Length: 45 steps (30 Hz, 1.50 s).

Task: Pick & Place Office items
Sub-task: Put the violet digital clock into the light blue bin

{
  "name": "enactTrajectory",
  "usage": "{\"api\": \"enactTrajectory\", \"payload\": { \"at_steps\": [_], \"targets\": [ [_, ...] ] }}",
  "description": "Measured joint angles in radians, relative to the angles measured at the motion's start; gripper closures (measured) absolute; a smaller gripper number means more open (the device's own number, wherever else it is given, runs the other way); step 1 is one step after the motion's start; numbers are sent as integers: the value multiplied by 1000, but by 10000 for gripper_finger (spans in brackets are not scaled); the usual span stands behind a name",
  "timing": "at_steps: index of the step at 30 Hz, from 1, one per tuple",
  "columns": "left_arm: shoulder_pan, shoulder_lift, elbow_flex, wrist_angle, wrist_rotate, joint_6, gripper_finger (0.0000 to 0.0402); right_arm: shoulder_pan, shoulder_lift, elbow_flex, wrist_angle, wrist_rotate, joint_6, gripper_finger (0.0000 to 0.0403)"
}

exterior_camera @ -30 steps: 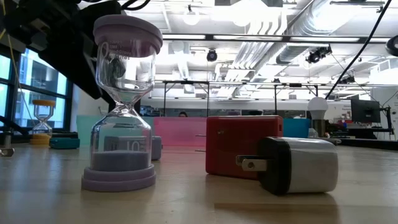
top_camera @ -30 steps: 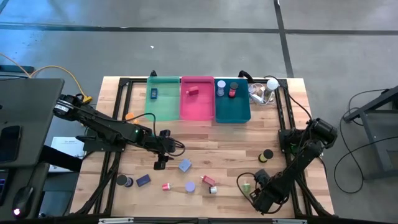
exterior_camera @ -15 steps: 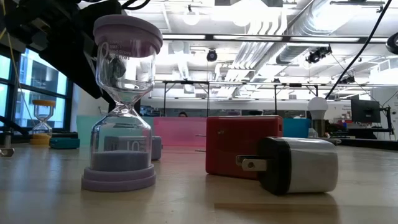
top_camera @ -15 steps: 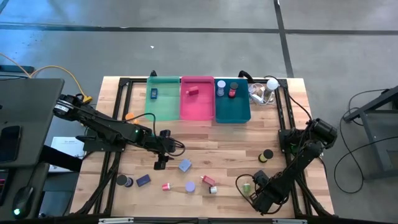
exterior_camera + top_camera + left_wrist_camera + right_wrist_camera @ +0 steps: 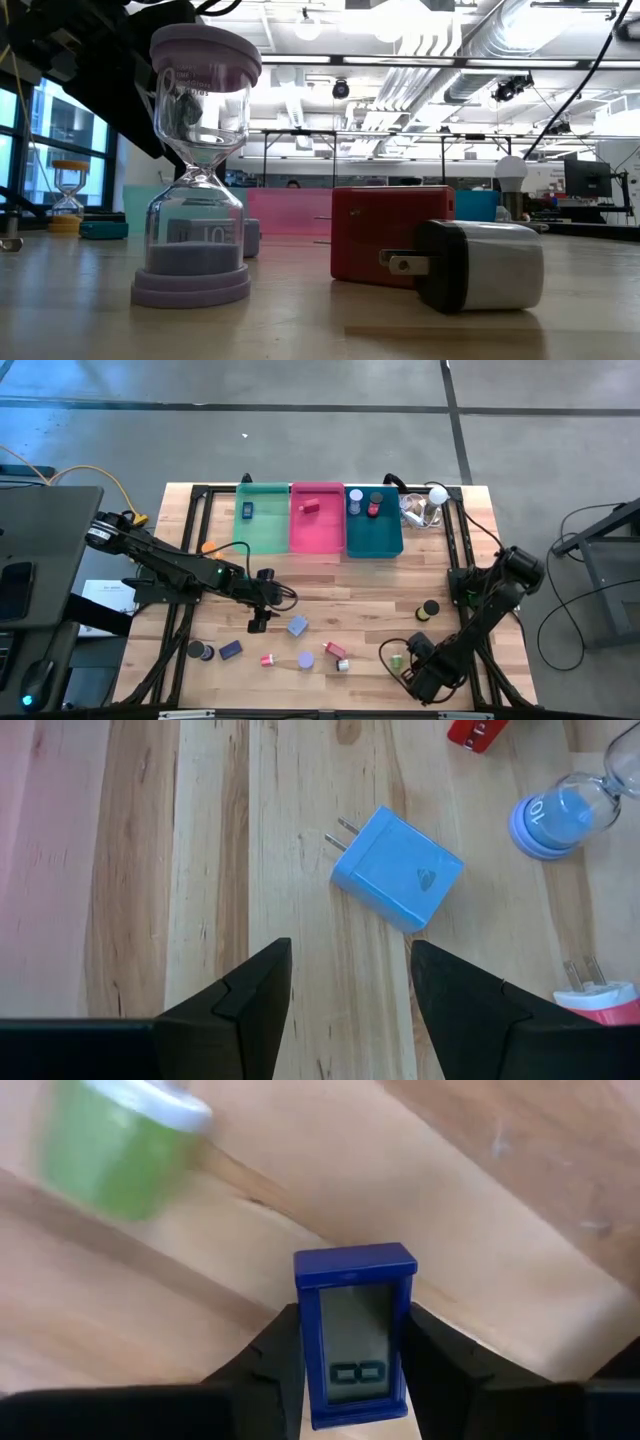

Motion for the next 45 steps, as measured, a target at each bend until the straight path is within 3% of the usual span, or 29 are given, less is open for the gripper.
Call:
{"api": "enactTrajectory", "payload": {
  "at_steps": [8, 13, 21, 26, 29, 35, 41, 45],
  "targets": [
    [0, 0, 0, 9, 0, -5, 201, -4, -35, 159, -181, 201, -44, 284],
    [0, 0, 0, 19, 0, 18, 201, -38, -35, 247, -236, 440, -174, 284],
    [57, 0, 0, 38, -4, 133, 201, -170, -37, 298, -169, 854, -628, 284],
    [121, 0, 2, 62, 8, -63, 201, -269, -37, 298, -14, 1038, -988, 284],
    [164, 0, 2, 69, 123, -80, 201, -325, -37, 298, 92, 1075, -1190, 284],
    [267, -24, 2, 206, 478, -20, 201, -381, -37, 298, 336, 1135, -1549, 284],
    [420, -110, 2, 222, 493, 39, 201, -406, -37, 298, 527, 1113, -1845, 284],
    [506, -130, 1, 311, 587, 79, 201, -443, -37, 298, 611, 997, -1957, 284]
  ]
}}
